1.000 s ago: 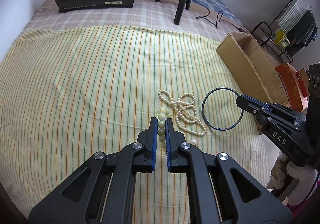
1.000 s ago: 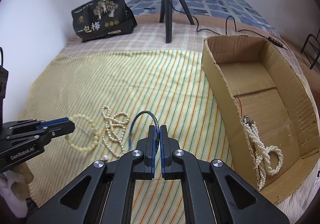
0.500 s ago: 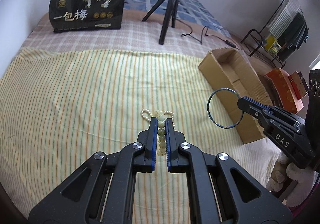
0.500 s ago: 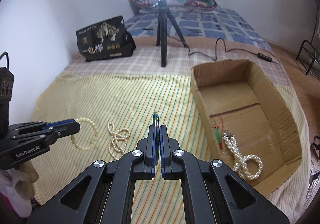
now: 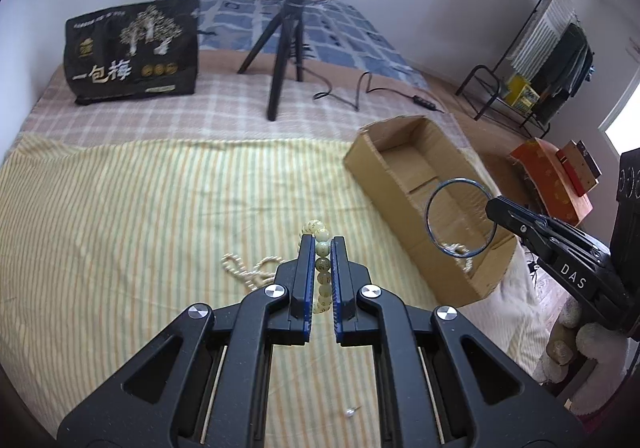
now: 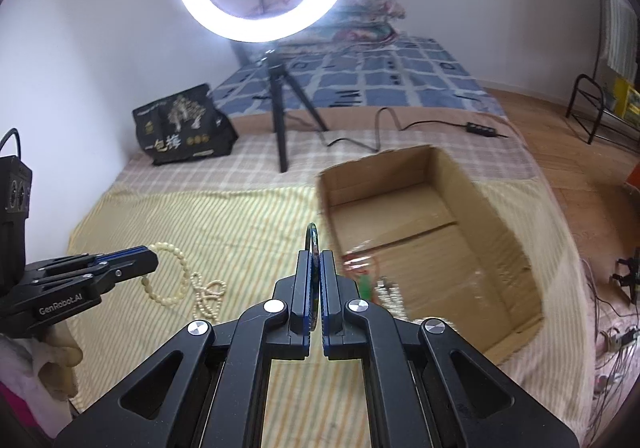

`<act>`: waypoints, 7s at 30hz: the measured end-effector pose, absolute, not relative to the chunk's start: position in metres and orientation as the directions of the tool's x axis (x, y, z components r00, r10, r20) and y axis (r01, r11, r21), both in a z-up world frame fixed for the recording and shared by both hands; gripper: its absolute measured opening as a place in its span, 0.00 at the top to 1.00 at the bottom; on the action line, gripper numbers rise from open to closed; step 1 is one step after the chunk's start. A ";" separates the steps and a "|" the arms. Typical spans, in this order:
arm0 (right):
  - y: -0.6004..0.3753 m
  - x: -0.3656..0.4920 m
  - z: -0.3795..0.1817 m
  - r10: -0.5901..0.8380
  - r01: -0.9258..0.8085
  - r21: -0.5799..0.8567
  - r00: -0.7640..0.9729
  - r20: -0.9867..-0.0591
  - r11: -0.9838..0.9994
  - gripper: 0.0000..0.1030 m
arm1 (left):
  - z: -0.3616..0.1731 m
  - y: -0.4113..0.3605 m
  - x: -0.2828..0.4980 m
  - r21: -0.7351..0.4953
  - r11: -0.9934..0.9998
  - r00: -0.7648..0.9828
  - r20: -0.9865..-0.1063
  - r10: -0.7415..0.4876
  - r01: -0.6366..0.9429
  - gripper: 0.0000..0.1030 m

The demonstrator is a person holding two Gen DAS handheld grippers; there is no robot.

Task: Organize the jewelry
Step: 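Carry the bracelet and bangle over the cardboard box and lower them inside, then open both grippers to release the bracelet and bangle, then lift away, then move the left gripper to the pearl strand while the right approaches a pearl earring, then close the left gripper on the pearl strand while the right grips the pearl earring, then lift the pearl strand with the left gripper and carry it into the box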

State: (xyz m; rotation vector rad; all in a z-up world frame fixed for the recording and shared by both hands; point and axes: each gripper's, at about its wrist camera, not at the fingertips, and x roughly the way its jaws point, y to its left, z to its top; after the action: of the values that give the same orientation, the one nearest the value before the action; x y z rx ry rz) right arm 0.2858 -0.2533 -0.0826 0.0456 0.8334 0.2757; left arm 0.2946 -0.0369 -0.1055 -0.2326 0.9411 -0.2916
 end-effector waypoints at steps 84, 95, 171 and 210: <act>-0.349 0.269 -0.087 0.072 -0.025 0.073 0.648 -0.759 0.997 0.61 | -0.088 -0.177 0.387 -0.256 0.921 0.528 -0.760 -0.380 0.294 0.95; -0.320 0.247 -0.065 0.105 -0.102 0.049 0.679 -0.727 0.994 0.31 | -0.044 -0.110 0.339 -0.208 0.938 0.605 -0.721 -0.338 0.276 0.65; -0.159 0.184 -0.201 0.322 -0.572 0.111 0.281 -0.904 0.812 0.77 | -0.227 -0.007 0.342 -0.321 0.945 0.295 -0.910 -0.291 -0.059 0.94; -0.223 0.209 -0.111 0.416 -0.454 0.183 0.491 -0.766 0.872 0.92 | -0.103 -0.015 0.309 -0.497 0.858 0.475 -0.728 -0.495 0.132 0.95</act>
State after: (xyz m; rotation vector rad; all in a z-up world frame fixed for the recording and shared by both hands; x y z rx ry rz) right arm 0.2090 -0.2228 -0.1106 -0.0458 0.9168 0.5284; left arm 0.3086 -0.0154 -0.1031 -0.4027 1.0089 -0.3956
